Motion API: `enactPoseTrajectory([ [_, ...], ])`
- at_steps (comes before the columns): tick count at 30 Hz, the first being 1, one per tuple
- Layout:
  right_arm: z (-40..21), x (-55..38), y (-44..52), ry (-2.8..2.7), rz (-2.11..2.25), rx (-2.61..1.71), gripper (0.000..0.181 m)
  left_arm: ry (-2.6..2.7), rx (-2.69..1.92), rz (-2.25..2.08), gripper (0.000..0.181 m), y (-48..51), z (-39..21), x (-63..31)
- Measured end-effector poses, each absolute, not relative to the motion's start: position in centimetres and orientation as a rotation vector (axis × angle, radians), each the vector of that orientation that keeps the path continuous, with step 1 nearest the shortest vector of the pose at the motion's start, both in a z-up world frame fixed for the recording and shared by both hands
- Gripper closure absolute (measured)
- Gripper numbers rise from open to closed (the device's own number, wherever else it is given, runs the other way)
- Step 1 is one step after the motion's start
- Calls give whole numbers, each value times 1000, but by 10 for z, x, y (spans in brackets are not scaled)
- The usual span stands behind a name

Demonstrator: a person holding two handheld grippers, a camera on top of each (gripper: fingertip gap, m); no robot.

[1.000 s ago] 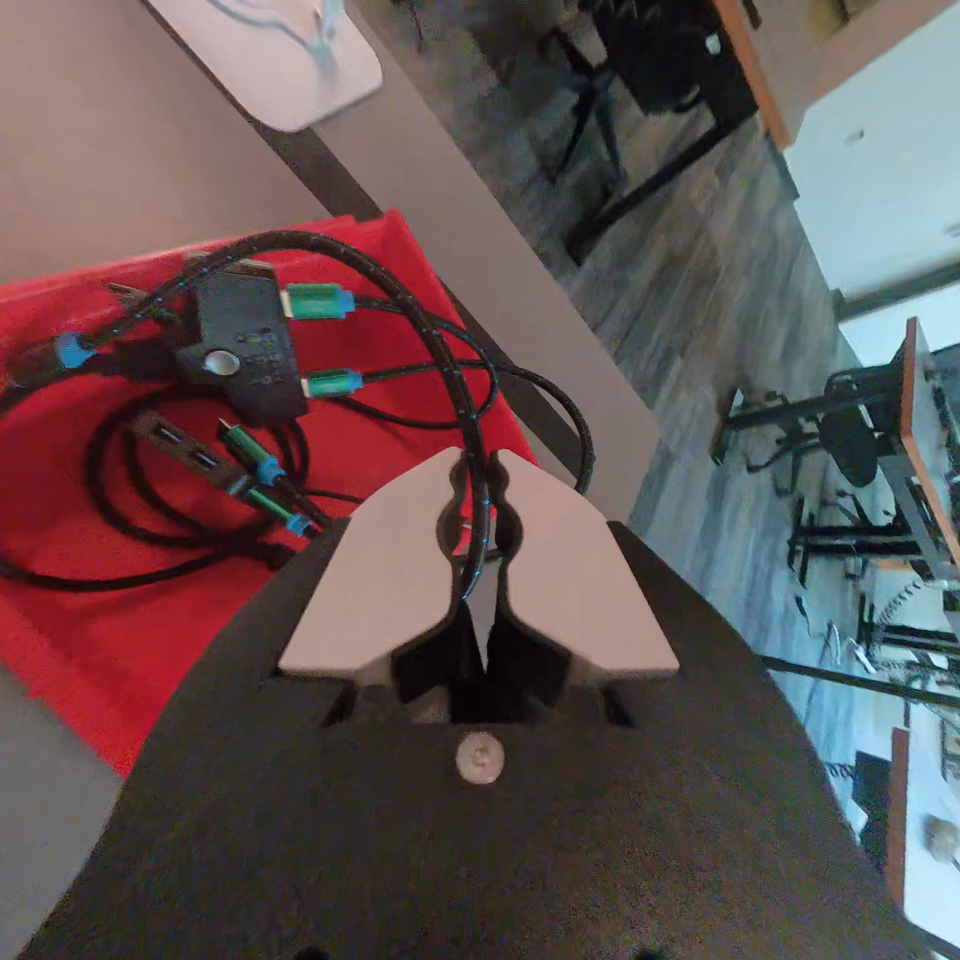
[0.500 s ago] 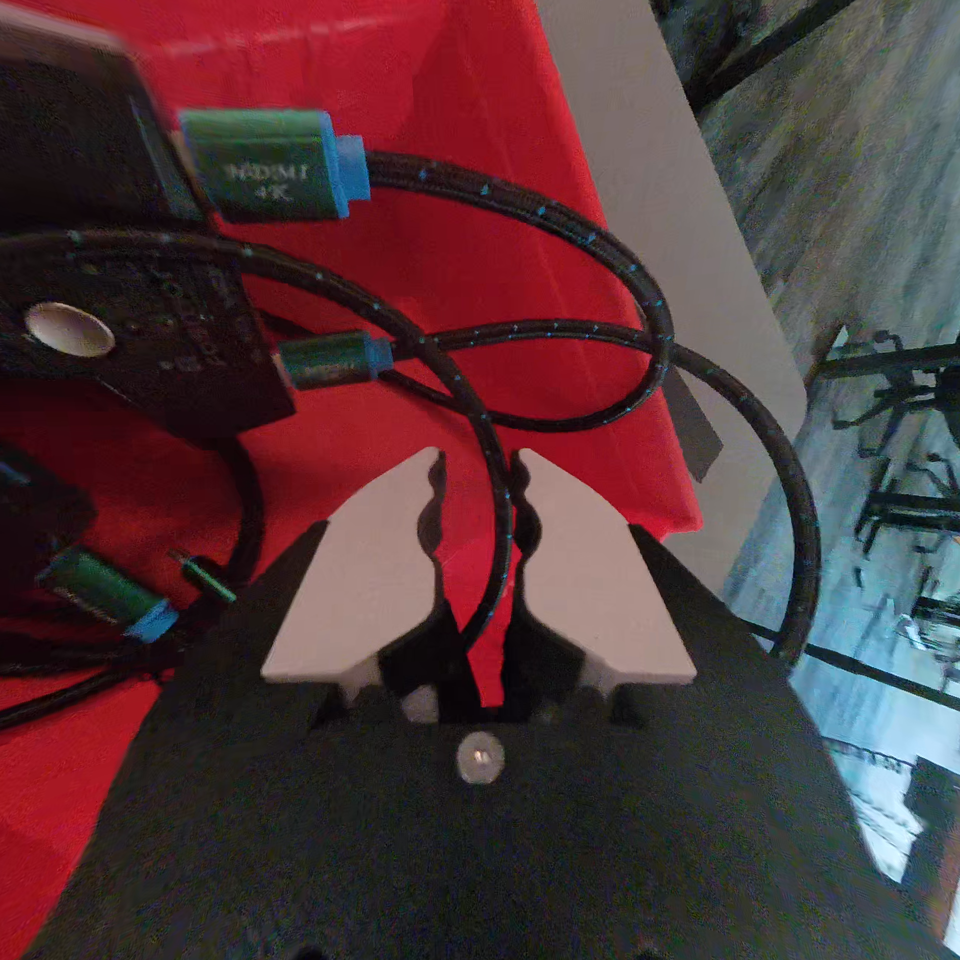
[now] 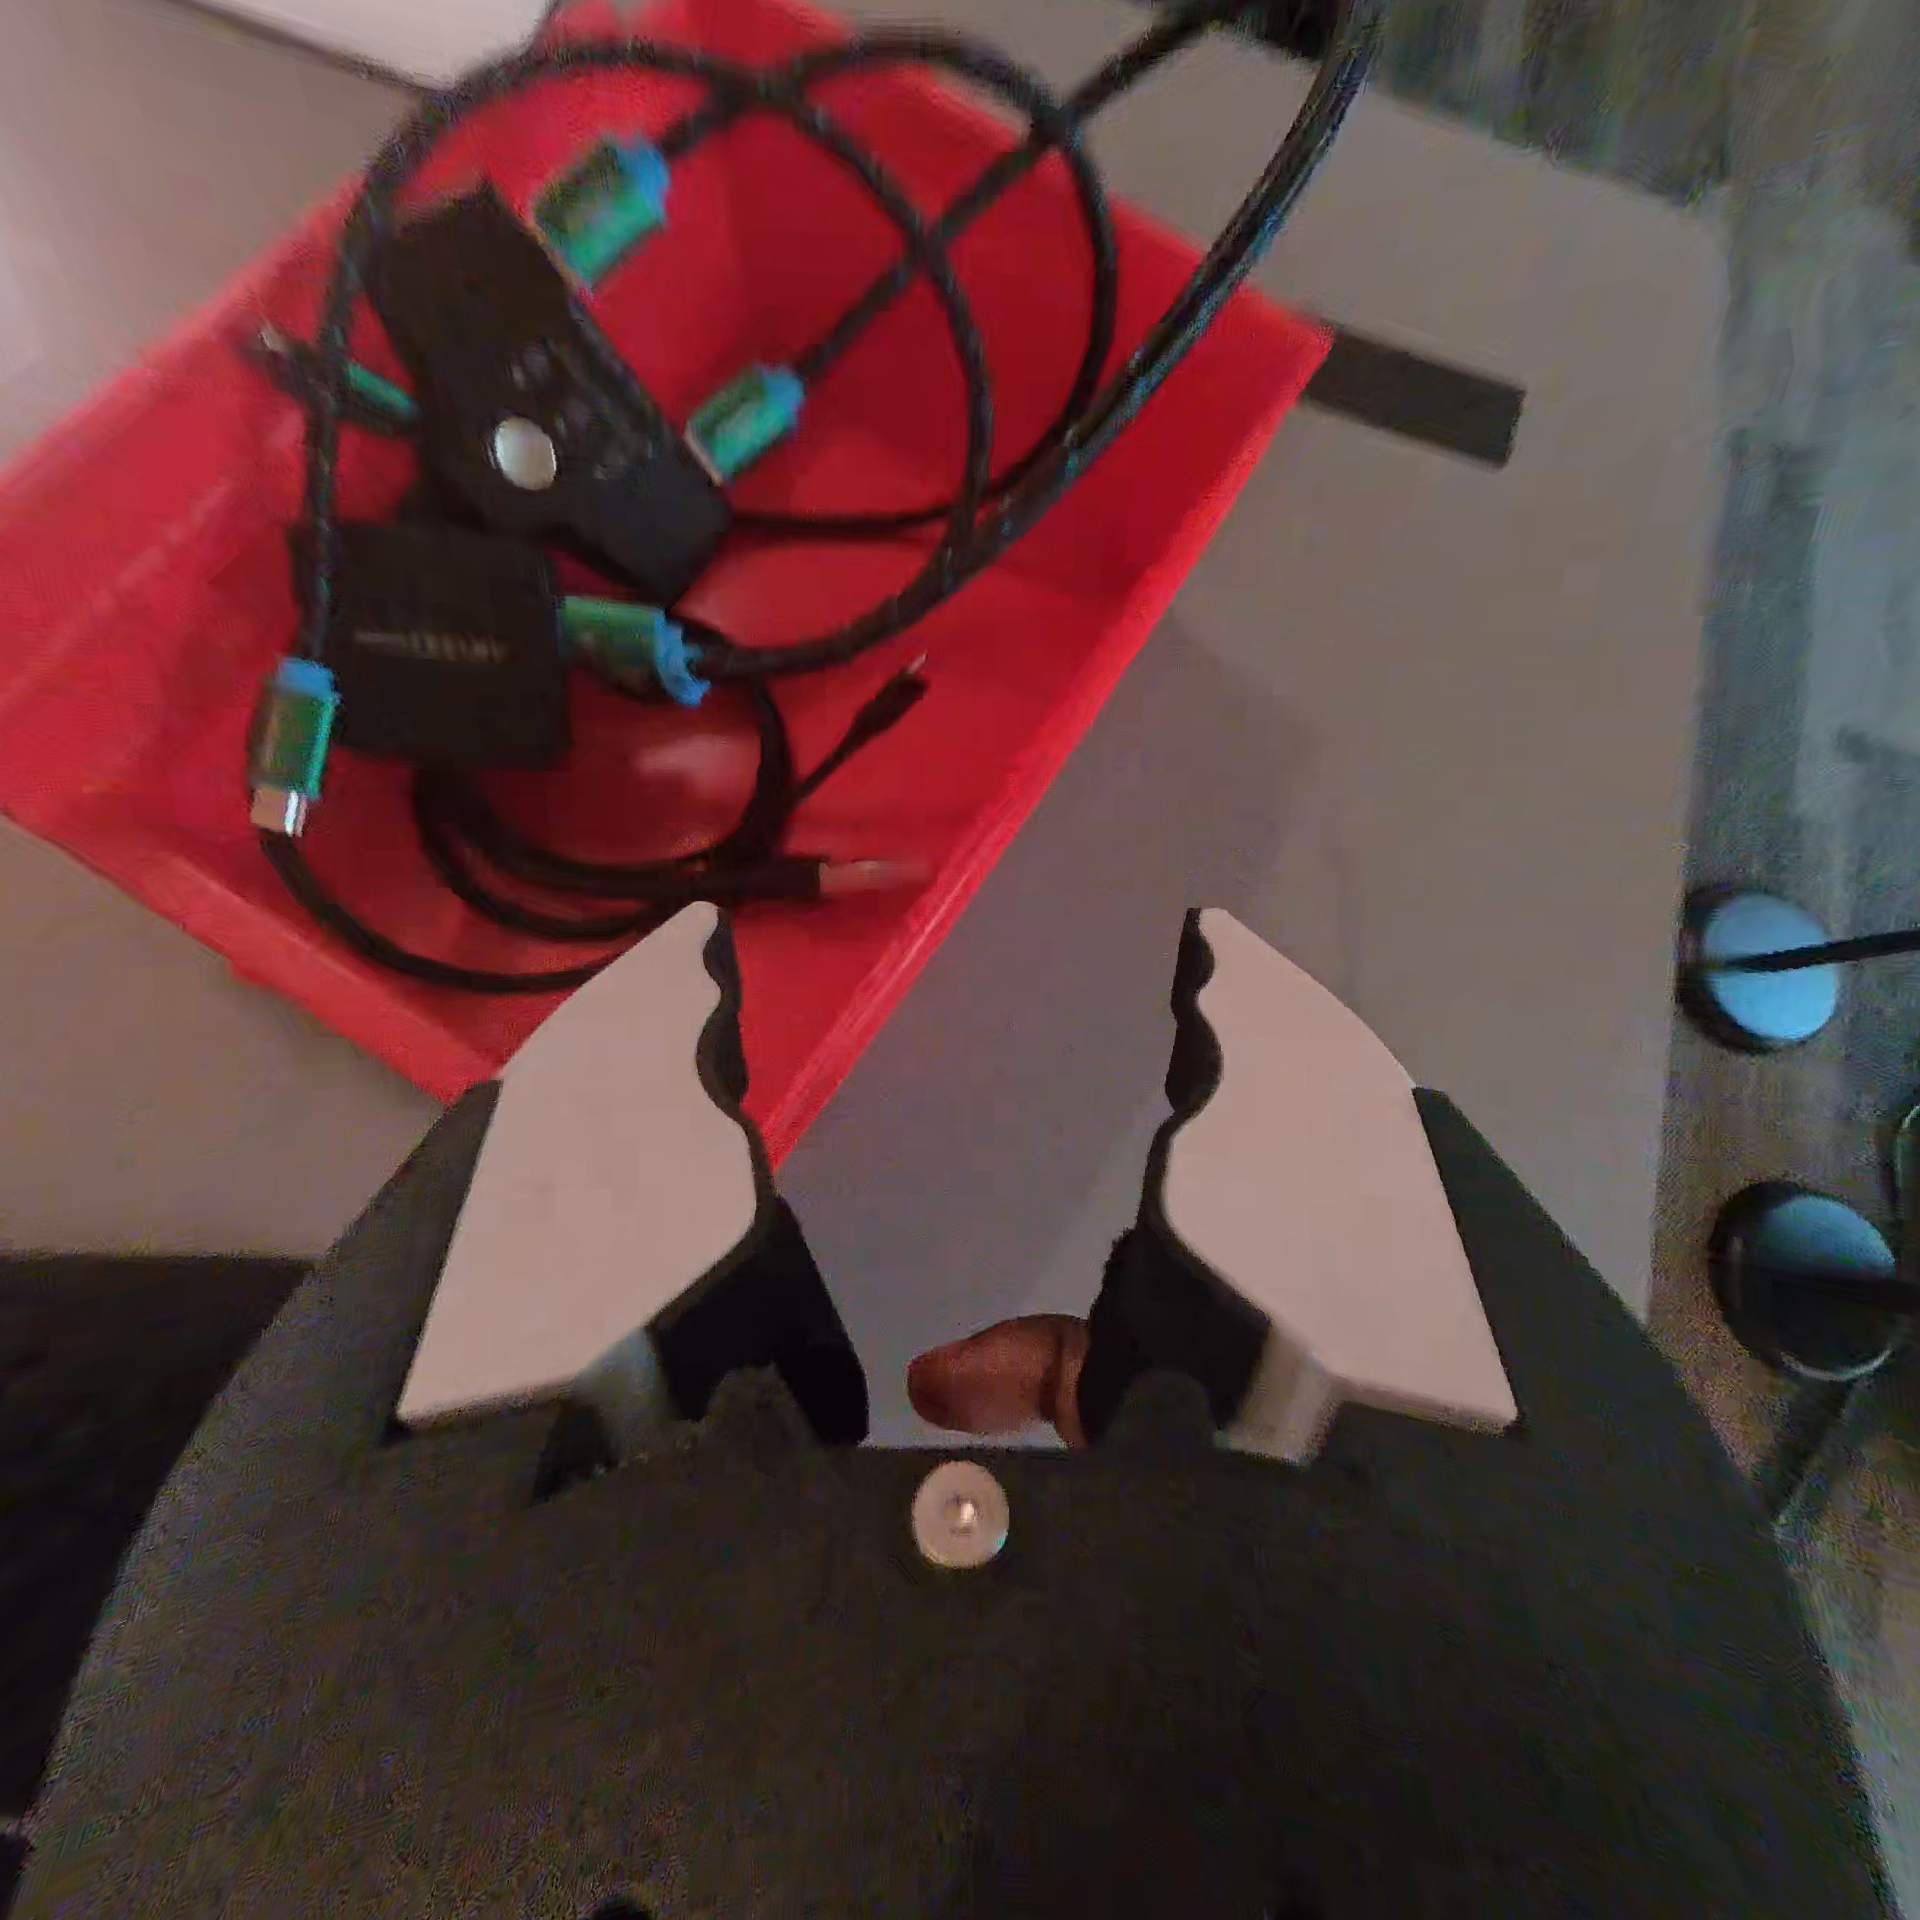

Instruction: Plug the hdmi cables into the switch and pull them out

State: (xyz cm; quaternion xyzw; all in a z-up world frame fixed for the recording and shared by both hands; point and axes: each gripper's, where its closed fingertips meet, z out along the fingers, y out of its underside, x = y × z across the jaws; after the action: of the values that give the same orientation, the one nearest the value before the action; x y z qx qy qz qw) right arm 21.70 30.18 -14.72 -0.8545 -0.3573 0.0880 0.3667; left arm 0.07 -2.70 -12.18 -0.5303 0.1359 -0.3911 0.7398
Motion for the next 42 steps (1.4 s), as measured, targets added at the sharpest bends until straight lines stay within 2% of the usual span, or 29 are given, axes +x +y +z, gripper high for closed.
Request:
enactPoseTrajectory([
  [2,-183,215,297,-981,261,-2300,102,297,-1165,-860,148,-27,-122,1],
  [3,-199,210,296,-1005,295,-2336,114,294,-1165,-861,148,-27,-122,0],
  [4,-203,196,290,-1033,456,-2339,138,291,-1163,-862,148,-27,-122,0],
  [5,-202,194,293,-943,517,-2363,143,288,-1160,-862,148,-27,-121,-1],
  [6,-205,200,297,-948,442,-2364,160,287,-1157,-863,148,-27,-121,-1],
  [15,-206,169,291,-1191,228,-2202,159,329,-1146,-831,148,-31,-120,4],
  [22,-206,96,267,-1350,306,-2100,158,350,-1141,-813,148,-32,-120,7],
  [28,-206,31,232,-1561,197,-2014,159,391,-1110,-760,148,-38,-118,11],
  [42,-205,-123,146,-1743,426,-1851,157,584,-1027,-575,149,-59,-120,35],
])
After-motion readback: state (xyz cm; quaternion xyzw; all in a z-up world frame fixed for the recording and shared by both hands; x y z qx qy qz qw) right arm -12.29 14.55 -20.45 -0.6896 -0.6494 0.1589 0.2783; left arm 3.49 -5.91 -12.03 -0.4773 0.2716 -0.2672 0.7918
